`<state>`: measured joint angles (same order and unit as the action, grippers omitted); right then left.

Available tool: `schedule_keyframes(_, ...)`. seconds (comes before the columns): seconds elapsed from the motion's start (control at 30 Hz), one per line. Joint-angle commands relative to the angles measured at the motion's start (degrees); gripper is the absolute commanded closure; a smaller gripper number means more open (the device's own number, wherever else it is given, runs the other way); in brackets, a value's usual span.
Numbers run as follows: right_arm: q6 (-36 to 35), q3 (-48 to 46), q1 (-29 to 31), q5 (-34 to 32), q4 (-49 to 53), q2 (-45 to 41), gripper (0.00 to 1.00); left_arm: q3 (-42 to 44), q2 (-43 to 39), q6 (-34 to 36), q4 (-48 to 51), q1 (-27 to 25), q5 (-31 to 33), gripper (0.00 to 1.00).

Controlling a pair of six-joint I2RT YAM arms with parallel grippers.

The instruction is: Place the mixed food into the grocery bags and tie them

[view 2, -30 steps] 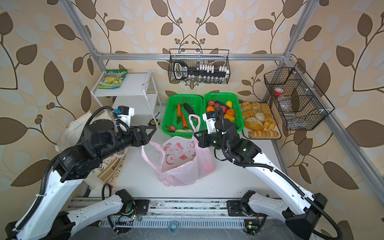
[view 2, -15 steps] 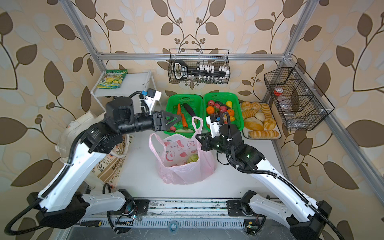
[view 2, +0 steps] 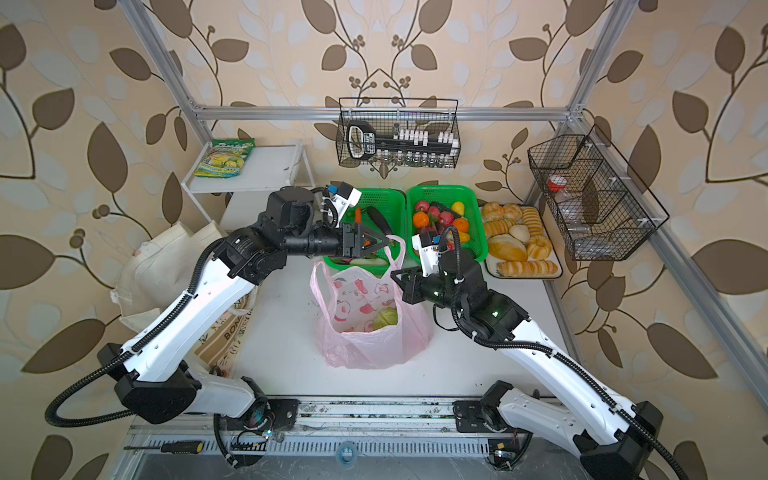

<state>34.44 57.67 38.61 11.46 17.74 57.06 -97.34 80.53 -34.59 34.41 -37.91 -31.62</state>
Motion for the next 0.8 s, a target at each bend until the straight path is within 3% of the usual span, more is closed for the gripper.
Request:
schedule_keyframes(0.0, -0.6, -0.7, -0.1, 1.6, -1.5, -0.6, 0.96, -1.4, 1.3, -0.1, -3.9, -0.5, -2.6, 0.59)
schedule_keyframes(0.27, -1.4, -1.1, 0.2, 3.0, -1.0, -1.2, 0.95, 0.3, 3.1, -2.1, -6.2, -0.6, -0.5, 0.62)
schedule_keyframes(0.33, -1.4, -1.4, 0.2, 2.8, -1.1, -1.5, 0.95, 0.6, 3.2, -2.1, -6.0, -0.6, 0.3, 0.57)
schedule_keyframes(0.43, -1.7, -1.4, 0.2, 3.0, -1.2, -1.9, 0.95, 0.9, 3.3, -1.6, -6.9, -0.7, -0.3, 0.76)
schedule_keyframes(0.5, -1.9, -1.3, 0.2, 3.6, -1.1, -1.9, 0.95, 0.9, 3.5, -1.6, -7.1, -0.7, -0.1, 0.78)
schedule_keyframes(0.6, -3.1, -1.0, 0.2, 3.7, -0.3, -2.0, 0.91, 1.0, 3.0, -1.4, -8.0, -0.7, 0.0, 1.00)
schedule_keyframes(0.77, -6.0, -2.2, -1.4, 3.3, 1.7, -5.2, 0.83, 0.9, -0.1, -1.8, -10.0, -0.7, -3.5, 1.00)
